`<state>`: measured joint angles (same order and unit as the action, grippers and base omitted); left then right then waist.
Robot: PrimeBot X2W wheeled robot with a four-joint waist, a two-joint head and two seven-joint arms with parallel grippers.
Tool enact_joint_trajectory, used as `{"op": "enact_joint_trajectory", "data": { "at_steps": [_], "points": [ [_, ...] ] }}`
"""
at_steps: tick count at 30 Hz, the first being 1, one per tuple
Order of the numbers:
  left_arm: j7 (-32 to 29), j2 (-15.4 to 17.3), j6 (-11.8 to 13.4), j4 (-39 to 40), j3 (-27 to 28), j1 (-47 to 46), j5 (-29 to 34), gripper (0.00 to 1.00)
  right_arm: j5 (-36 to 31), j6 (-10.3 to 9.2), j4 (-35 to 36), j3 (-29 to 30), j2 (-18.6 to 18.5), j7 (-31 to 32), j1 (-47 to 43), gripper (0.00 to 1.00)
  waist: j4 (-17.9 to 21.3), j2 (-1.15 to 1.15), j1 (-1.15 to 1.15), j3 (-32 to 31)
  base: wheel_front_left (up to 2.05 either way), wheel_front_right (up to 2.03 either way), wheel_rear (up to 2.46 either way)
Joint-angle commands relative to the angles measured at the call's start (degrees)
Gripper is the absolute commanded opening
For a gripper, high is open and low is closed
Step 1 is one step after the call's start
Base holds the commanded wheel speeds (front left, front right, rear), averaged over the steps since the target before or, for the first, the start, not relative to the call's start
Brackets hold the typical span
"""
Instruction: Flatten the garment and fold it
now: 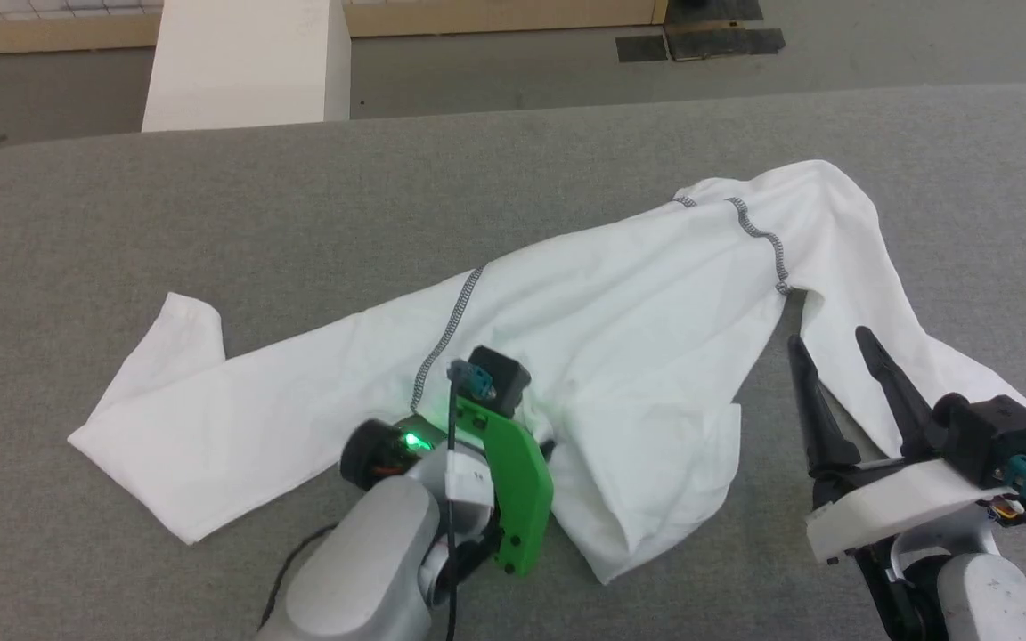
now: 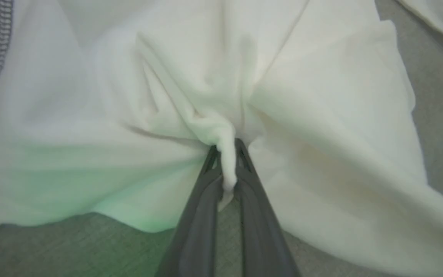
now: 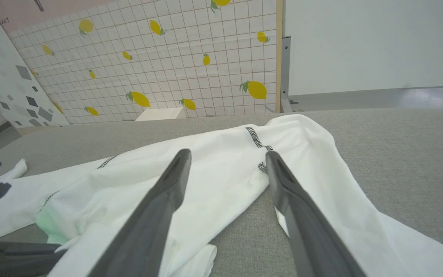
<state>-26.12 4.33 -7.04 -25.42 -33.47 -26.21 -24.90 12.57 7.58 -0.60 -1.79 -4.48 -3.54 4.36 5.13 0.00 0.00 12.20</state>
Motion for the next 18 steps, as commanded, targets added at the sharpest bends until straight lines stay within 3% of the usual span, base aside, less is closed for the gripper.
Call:
{"op": "enact_joint_trajectory", "data": {
  "at_steps": [1,8,14,15,16,18],
  "points": [
    [-1.6,1.1,-0.4,0.2,-1.8,3.0,-2.1,0.00,0.2,-0.09,-0.1,0.2,0.3,-0.2,-0.9,1.00,-0.5,0.00,0.00,-0.9,0.00,0.00,0.00],
    [-7.9,6.4,-0.4,10.9,-9.7,9.6,-12.5,0.00,0.3,-0.09,1.1,1.8,0.5,0.5,-1.7,1.00,-2.7,0.00,0.00,-2.5,0.00,0.00,0.00],
    [-11.2,9.7,-0.1,18.1,-11.2,14.5,-16.3,0.00,-0.1,-0.09,2.9,2.8,0.7,1.5,-2.4,1.00,-4.3,0.00,0.00,-2.5,0.00,0.00,0.00],
    [-10.2,9.6,0.3,19.0,-10.8,14.7,-16.1,0.87,-0.1,-0.09,3.1,2.9,0.7,1.6,-2.5,1.00,-4.5,0.00,0.00,-2.5,0.00,0.00,0.00],
    [-8.8,9.5,0.8,20.0,-10.2,14.9,-15.7,1.00,-0.1,-0.09,3.3,3.0,0.7,1.7,-2.6,1.00,-4.7,0.00,0.00,-2.4,0.00,0.00,0.00],
    [-6.4,9.4,1.9,21.5,-9.0,14.7,-14.8,1.00,-0.2,-0.09,3.7,3.0,0.8,1.9,-2.8,1.00,-5.0,0.00,0.00,-2.3,0.00,0.00,0.00]
  ]
}}
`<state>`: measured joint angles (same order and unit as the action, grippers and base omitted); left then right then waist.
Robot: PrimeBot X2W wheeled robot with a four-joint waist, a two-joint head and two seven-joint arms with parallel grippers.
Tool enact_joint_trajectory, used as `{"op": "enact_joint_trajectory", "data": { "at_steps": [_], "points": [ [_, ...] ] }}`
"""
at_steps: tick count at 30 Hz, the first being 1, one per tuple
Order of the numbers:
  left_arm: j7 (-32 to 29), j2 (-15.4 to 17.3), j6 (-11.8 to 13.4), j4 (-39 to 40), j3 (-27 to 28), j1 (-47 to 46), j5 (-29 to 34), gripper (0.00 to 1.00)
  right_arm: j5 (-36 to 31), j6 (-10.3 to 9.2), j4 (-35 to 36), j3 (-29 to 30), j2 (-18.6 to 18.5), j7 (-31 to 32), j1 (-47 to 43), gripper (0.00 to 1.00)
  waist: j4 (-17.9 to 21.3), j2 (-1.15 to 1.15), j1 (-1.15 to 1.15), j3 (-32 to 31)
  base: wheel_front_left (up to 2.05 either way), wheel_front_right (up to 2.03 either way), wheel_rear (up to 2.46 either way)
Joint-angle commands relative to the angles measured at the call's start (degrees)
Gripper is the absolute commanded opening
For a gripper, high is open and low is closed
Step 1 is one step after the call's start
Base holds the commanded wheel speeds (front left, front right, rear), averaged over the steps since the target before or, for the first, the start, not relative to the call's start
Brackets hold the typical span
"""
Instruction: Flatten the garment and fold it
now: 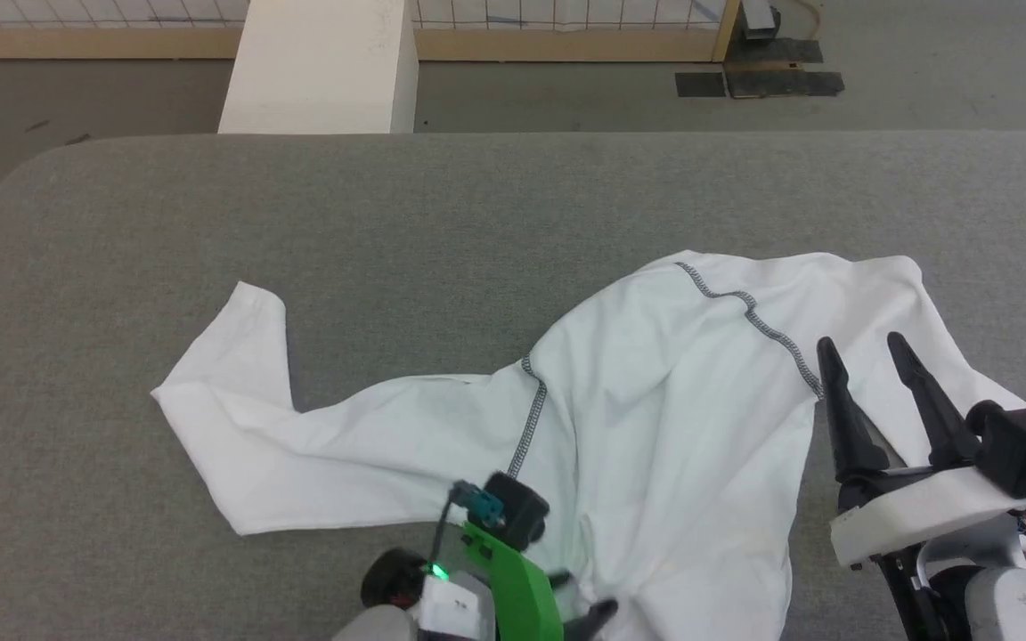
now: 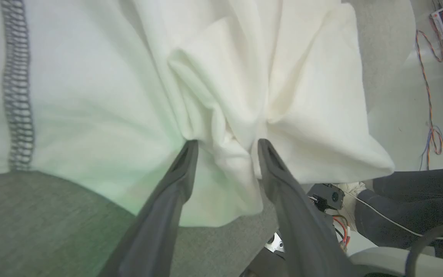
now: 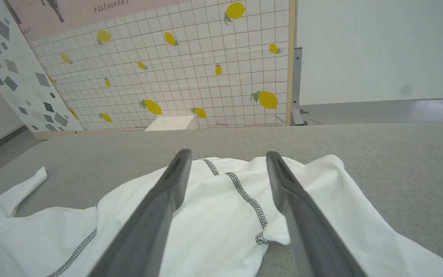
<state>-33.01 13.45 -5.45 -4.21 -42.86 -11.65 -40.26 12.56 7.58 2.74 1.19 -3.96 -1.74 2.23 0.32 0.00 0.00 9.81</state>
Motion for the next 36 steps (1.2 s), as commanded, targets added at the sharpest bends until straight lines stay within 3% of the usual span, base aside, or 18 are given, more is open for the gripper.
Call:
{"op": "enact_joint_trajectory", "data": {
  "at_steps": [1,8,14,25,31,36],
  "points": [
    [1.7,0.3,1.0,1.1,1.2,-0.2,1.1,1.00,-0.2,-0.09,0.4,0.1,0.3,0.2,-0.7,1.00,-0.2,0.00,0.00,0.1,0.00,0.00,0.00],
    [11.3,2.9,5.8,4.0,8.1,-6.3,8.4,1.00,-0.2,-0.09,1.5,0.2,0.4,0.2,-0.4,1.00,-0.1,0.00,0.00,1.2,0.00,0.00,0.00],
    [13.1,3.1,4.5,-5.0,8.6,-13.9,11.5,1.00,0.0,-0.09,2.0,-0.6,0.4,0.0,1.0,1.00,1.3,0.00,0.00,4.0,0.00,0.00,0.00],
    [4.6,3.4,0.2,-21.2,4.2,-23.6,12.6,1.00,0.9,-0.09,1.0,-1.7,0.4,-1.4,3.0,1.00,5.4,0.00,0.00,8.0,0.00,0.00,0.00],
    [-7.0,3.0,-1.7,-21.4,0.8,-22.1,4.9,1.00,1.0,-0.09,0.4,-1.2,0.5,-1.9,3.0,1.00,5.7,0.00,0.00,8.0,0.00,0.00,0.00],
    [-12.0,4.7,-1.8,-19.2,-1.0,-21.7,2.9,1.00,0.9,-0.09,0.3,-1.2,0.5,-1.9,3.3,1.00,5.2,0.00,0.00,7.9,0.00,0.00,0.00]
  ]
}}
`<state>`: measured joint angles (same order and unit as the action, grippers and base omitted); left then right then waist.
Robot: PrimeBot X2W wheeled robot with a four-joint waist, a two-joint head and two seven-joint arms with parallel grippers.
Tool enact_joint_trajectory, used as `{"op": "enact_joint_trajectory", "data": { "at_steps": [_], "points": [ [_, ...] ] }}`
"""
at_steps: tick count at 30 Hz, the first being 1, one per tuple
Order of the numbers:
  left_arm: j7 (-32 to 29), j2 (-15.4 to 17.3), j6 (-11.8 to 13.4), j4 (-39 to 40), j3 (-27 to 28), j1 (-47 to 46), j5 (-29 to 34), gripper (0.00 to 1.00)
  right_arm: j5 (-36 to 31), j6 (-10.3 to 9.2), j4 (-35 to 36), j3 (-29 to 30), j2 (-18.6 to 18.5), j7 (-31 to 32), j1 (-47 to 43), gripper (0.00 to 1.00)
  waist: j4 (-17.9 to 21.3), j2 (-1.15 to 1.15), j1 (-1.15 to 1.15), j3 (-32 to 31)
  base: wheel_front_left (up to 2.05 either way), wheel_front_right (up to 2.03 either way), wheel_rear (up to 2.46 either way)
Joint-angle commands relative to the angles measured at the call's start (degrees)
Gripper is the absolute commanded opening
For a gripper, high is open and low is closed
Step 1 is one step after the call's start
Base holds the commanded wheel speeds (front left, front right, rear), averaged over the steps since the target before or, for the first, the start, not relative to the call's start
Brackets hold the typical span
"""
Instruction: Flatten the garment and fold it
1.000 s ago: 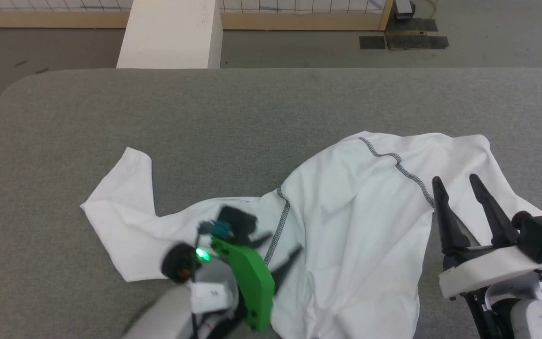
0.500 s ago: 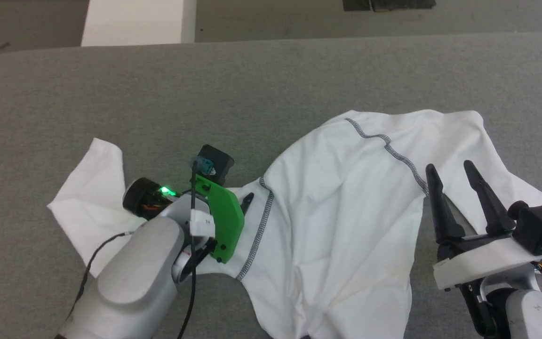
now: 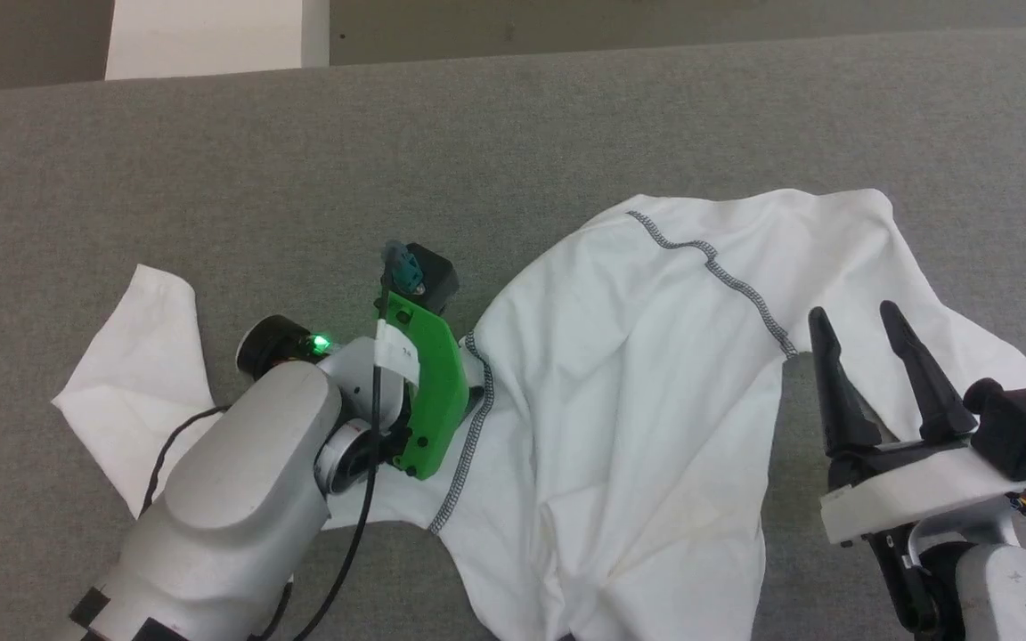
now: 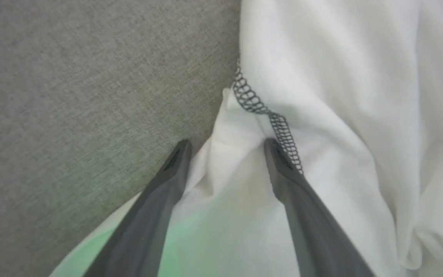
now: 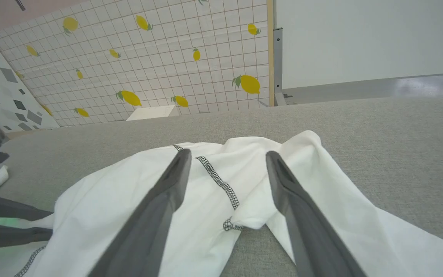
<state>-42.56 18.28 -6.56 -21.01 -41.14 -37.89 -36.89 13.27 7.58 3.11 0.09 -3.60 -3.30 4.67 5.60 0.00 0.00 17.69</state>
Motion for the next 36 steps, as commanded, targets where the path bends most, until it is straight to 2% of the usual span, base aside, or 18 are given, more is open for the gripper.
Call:
{"op": "enact_joint_trajectory", "data": {
  "at_steps": [1,3,5,8,15,20,21,28,36],
  "points": [
    [-2.7,0.2,-0.7,-2.0,-3.0,4.5,-0.3,0.60,0.3,-0.09,-0.1,-0.3,0.2,-0.4,1.0,1.00,-0.2,0.00,0.00,0.0,0.00,0.00,0.00],
    [-1.9,0.9,-0.6,-1.5,-3.3,3.9,0.9,0.00,0.3,-0.09,-0.1,-0.4,0.2,-0.3,1.1,1.00,-0.5,0.00,0.00,0.0,0.00,0.00,0.00],
    [0.4,1.6,0.0,-1.1,-3.3,3.2,2.7,0.00,0.3,-0.09,-0.2,-0.6,0.2,-0.3,1.3,1.00,-0.7,0.00,0.00,0.0,0.00,0.00,0.00],
    [6.3,2.1,2.3,-0.9,-2.0,2.5,5.3,0.00,0.3,-0.09,-0.3,-0.8,0.2,-0.1,1.4,1.00,-1.1,0.00,0.00,-0.2,0.00,0.00,0.00],
    [18.0,3.6,9.9,0.7,6.3,7.1,3.0,0.00,-0.3,-0.09,-0.6,-1.2,-1.7,1.2,2.2,1.00,-2.2,0.00,0.00,-1.1,0.00,0.00,0.00],
    [21.3,6.0,13.3,4.0,11.1,12.0,0.2,0.00,-3.0,-0.09,-3.0,-1.8,-5.6,5.1,6.7,1.00,-3.6,0.00,0.00,-0.2,0.00,0.00,0.00],
    [21.3,6.7,13.7,5.9,11.4,13.1,-0.1,0.00,-4.2,-0.09,-5.9,-3.6,-9.2,8.2,12.2,1.00,-4.7,0.00,0.00,0.7,0.00,0.00,0.00],
    [21.1,4.6,13.2,8.9,10.1,11.5,-0.3,0.00,-3.0,-0.09,-18.9,-14.8,-18.8,17.4,28.0,1.00,-8.6,0.00,0.00,3.6,0.00,0.00,0.00],
    [21.7,1.9,11.7,8.8,7.8,8.3,0.5,0.00,4.8,-0.09,-30.6,-28.8,-25.5,30.5,39.8,1.00,-12.5,0.00,0.00,6.9,0.00,0.00,0.00]
  ]
}}
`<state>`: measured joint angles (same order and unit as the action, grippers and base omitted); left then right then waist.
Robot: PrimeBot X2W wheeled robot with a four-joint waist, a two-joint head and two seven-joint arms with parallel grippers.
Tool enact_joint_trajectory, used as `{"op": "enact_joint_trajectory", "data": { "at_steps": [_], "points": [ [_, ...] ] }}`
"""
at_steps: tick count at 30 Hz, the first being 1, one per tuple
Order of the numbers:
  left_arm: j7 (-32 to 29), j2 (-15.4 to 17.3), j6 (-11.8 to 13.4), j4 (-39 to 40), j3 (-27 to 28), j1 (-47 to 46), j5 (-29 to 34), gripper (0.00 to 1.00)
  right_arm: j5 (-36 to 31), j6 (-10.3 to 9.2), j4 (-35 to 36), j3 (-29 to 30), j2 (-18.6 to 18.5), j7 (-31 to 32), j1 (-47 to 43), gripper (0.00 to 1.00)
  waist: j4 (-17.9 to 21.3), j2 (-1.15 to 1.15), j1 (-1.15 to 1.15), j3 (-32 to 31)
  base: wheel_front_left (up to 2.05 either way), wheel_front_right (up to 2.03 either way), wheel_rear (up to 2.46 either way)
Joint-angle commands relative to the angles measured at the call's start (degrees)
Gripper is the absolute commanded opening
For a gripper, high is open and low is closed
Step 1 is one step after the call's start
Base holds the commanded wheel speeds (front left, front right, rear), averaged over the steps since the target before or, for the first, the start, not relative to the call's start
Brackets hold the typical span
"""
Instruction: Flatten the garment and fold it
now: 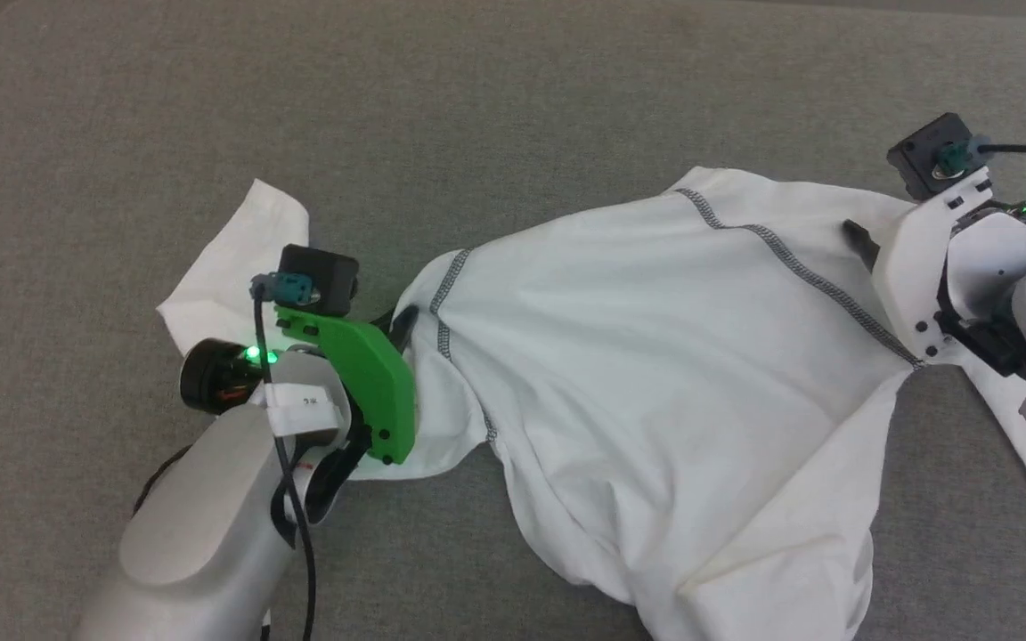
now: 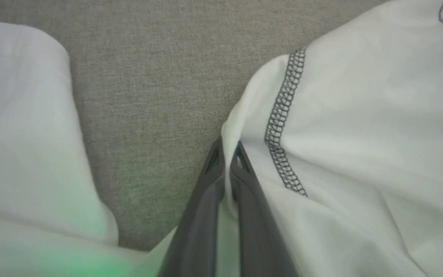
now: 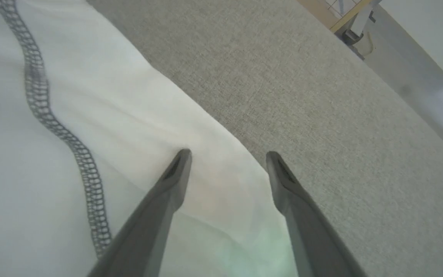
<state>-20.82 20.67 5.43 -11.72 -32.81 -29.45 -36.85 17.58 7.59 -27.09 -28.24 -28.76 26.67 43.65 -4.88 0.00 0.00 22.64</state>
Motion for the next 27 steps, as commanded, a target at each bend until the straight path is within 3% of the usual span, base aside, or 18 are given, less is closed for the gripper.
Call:
{"op": "enact_joint_trajectory", "data": {
  "at_steps": [1,6,7,8,9,12,18,21,22,27],
  "points": [
    [0.1,-0.7,-0.5,-0.7,-0.7,-0.3,0.5,0.00,1.4,-0.10,-1.2,-1.9,-1.0,2.1,1.5,1.00,-2.3,0.00,0.00,2.1,0.00,0.00,0.00],
    [0.7,-1.4,-1.1,-1.5,-1.2,-1.0,0.5,0.00,9.2,-0.10,-3.4,-8.8,-3.9,10.9,4.0,0.98,-3.1,0.00,0.00,2.7,0.00,0.00,0.00],
    [0.7,-1.4,-1.2,-1.7,-1.3,-1.1,0.5,0.00,10.5,-0.10,-3.7,-9.6,-4.4,12.9,4.2,0.50,-3.1,0.00,0.00,2.7,0.00,0.00,0.00],
    [0.7,-1.4,-1.3,-1.8,-1.4,-1.1,0.4,0.00,12.1,-0.10,-3.9,-10.2,-4.9,15.1,4.5,0.17,-3.1,0.00,0.00,2.7,0.00,0.00,0.00],
    [0.7,-1.3,-1.4,-1.9,-1.5,-1.2,0.5,0.00,13.2,-0.10,-3.9,-10.5,-5.2,16.3,4.7,0.00,-3.1,0.00,0.00,2.7,0.00,0.00,0.00],
    [1.0,-0.9,-2.1,-2.0,-2.0,-2.1,1.2,0.00,15.6,-0.10,-3.3,-10.6,-6.1,17.7,5.4,0.00,-2.8,0.00,0.00,2.5,0.00,0.00,0.00],
    [1.9,1.1,-3.7,-1.8,-3.0,-6.4,4.4,0.00,17.4,-0.10,-1.3,-8.9,-7.6,12.9,7.0,0.00,-1.3,0.00,0.00,1.4,0.00,0.00,0.00],
    [2.2,2.4,-5.0,-1.0,-3.5,-11.1,6.9,0.00,17.0,-0.10,0.5,-8.5,-9.2,9.2,8.6,0.00,-0.5,0.00,0.00,0.7,0.00,0.00,0.00],
    [2.9,3.7,-6.3,0.1,-3.2,-16.5,9.2,0.00,16.3,-0.10,1.9,-7.7,-10.8,5.6,11.2,0.00,0.9,0.00,0.00,0.6,0.00,0.00,0.00],
    [3.7,6.2,-8.0,0.6,-1.5,-26.7,12.3,0.00,14.3,-0.10,3.4,-4.5,-11.4,1.5,17.2,0.00,3.9,0.00,0.00,1.8,0.00,0.00,0.00]
  ]
}}
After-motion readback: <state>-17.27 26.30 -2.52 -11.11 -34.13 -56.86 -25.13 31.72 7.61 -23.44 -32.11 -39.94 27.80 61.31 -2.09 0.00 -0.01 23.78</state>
